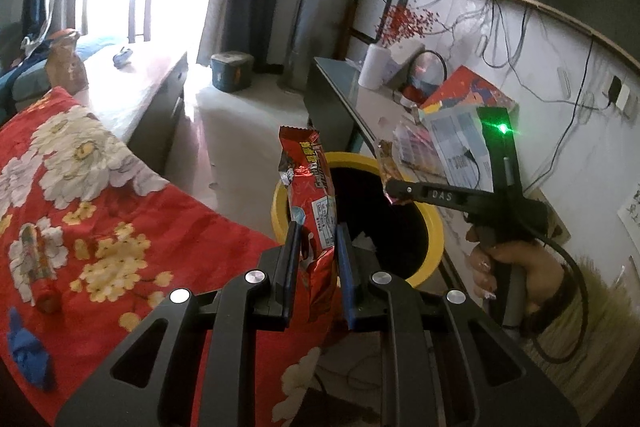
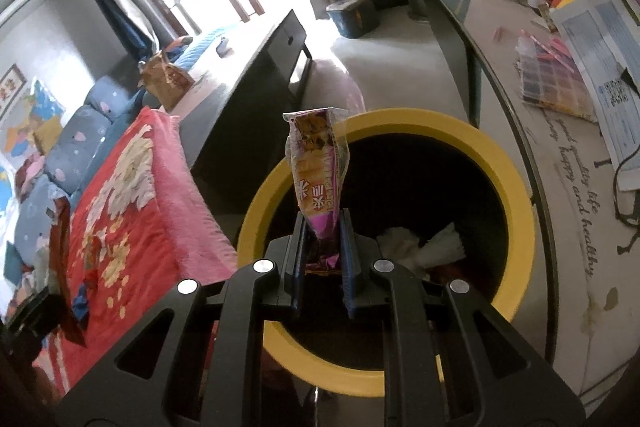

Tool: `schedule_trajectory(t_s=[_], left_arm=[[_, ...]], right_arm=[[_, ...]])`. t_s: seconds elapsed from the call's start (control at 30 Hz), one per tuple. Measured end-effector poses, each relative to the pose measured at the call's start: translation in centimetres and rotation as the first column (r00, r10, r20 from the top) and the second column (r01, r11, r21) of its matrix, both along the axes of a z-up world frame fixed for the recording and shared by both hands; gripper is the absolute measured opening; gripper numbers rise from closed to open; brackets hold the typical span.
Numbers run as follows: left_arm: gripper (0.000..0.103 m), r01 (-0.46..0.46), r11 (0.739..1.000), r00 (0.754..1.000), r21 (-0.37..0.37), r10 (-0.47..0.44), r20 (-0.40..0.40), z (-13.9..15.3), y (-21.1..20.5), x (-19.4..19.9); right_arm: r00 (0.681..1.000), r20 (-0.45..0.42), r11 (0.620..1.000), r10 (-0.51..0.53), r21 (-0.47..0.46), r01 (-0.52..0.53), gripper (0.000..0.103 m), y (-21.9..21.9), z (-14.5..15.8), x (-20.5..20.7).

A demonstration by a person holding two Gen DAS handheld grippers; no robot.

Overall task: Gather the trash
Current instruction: 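Carry the red chip bag with the left tool while the right tool carries the wrapper to the bin, then open the left tool over the bin while the right tool opens to drop the wrapper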

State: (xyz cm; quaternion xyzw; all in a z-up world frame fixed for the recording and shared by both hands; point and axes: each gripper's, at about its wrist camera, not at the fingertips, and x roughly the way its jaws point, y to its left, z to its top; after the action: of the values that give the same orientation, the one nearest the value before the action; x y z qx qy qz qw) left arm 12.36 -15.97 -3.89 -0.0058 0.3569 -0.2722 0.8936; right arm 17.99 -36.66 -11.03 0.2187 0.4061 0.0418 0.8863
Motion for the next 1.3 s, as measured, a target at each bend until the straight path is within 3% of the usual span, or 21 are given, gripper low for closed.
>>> schedule_trajectory(t_s=[0.8, 0.83, 0.9, 0.93, 0.97, 1.03, 1.17, 1.3], left_arm=[[0.018, 0.097, 0.994, 0.993, 0.045, -0.094, -0.077, -5.8, -8.0, 4.4], [0.019, 0.095, 0.995, 0.992, 0.044, -0.091, -0.085, -6.1, -8.2, 4.8], [0.021, 0.087, 0.995, 0.992, 0.043, -0.082, -0.099, -6.7, -8.5, 5.4], [0.031, 0.082, 0.996, 0.992, 0.045, -0.077, -0.102, -7.0, -8.6, 5.6], [0.051, 0.075, 0.996, 0.992, 0.047, -0.07, -0.103, -7.1, -8.6, 5.7], [0.067, 0.062, 0.998, 0.993, 0.031, -0.058, -0.102, -7.2, -8.3, 5.8], [0.088, 0.032, 0.999, 0.997, 0.03, -0.029, -0.072, -6.6, -7.2, 5.2], [0.093, -0.019, 0.999, 0.999, 0.027, 0.02, -0.03, -5.5, -5.5, 4.5]], right_arm=[[0.994, -0.078, 0.993, -0.083, 0.079, 0.089, 0.013, -4.8, -2.7, -0.2], [0.993, -0.076, 0.992, -0.094, 0.082, 0.1, 0.015, -5.1, -2.7, -0.3], [0.991, -0.072, 0.989, -0.116, 0.087, 0.122, 0.032, -5.5, -2.6, -0.5], [0.989, -0.07, 0.986, -0.133, 0.088, 0.139, 0.041, -5.7, -2.6, -0.6], [0.987, -0.064, 0.985, -0.145, 0.084, 0.151, 0.042, -5.9, -2.5, -0.7], [0.988, -0.058, 0.986, -0.146, 0.078, 0.15, 0.046, -5.9, -2.3, -0.8], [0.989, -0.035, 0.988, -0.144, 0.044, 0.146, 0.053, -5.3, -1.7, -0.9], [0.991, 0.003, 0.991, -0.135, 0.012, 0.135, 0.058, -4.3, -0.5, -1.0]])
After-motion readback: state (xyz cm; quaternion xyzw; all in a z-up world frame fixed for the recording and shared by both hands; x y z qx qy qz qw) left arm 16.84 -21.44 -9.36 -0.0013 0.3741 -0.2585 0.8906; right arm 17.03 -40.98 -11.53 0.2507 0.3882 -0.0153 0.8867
